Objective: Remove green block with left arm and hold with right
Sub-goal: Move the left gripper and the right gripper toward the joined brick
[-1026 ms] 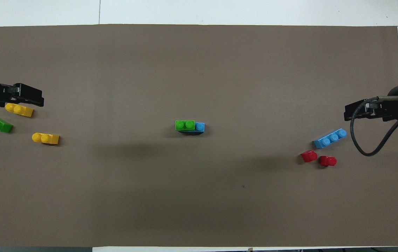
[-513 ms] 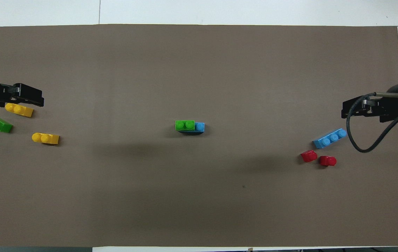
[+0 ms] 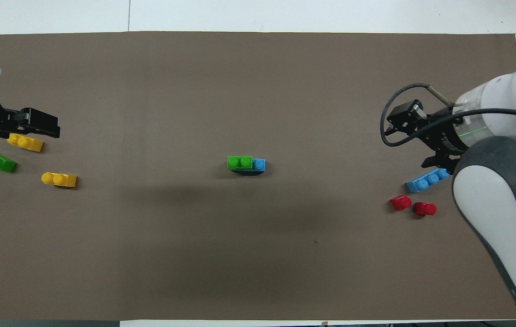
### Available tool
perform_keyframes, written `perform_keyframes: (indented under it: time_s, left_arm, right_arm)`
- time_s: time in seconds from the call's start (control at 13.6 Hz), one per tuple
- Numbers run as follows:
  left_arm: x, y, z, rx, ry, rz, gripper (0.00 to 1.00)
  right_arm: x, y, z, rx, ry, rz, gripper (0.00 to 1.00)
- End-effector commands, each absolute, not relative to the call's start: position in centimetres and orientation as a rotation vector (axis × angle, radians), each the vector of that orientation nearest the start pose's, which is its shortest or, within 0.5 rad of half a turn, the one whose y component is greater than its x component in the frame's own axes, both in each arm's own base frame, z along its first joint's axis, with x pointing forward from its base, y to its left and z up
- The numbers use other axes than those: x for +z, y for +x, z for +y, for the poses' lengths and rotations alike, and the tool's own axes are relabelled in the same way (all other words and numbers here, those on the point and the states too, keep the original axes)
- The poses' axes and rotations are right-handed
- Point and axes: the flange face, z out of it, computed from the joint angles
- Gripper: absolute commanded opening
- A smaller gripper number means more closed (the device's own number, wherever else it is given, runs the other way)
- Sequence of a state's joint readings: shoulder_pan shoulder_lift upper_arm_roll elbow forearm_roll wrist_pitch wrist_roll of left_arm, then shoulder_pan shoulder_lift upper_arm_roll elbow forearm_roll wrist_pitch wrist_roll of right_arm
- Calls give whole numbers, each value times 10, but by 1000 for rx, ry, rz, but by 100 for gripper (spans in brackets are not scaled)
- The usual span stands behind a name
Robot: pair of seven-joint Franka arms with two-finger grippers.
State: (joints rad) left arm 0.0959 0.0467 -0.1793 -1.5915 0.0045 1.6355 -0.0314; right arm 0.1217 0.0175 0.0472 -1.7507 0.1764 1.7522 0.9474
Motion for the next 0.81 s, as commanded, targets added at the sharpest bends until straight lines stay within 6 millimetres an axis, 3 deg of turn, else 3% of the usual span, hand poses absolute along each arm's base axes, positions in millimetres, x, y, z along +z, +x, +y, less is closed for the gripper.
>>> perform_keyframes:
  time_s: [0.0,0.15,0.37,0.73]
  left_arm:
    - [591,564,-52,-11,-3158,-135,100]
    - [590,563,-59,-24,-3153,-237,100]
    - [587,556,-86,-21,-3132,-425,100]
    - [571,530,-150,-33,-3023,-933,100]
  right_arm:
    - [520,564,142,262,-2536,1464,100]
    - [497,567,166,325,-2392,1600,100]
    - [461,567,204,397,-2244,1698,100]
    - [408,564,240,496,-2098,1840,100]
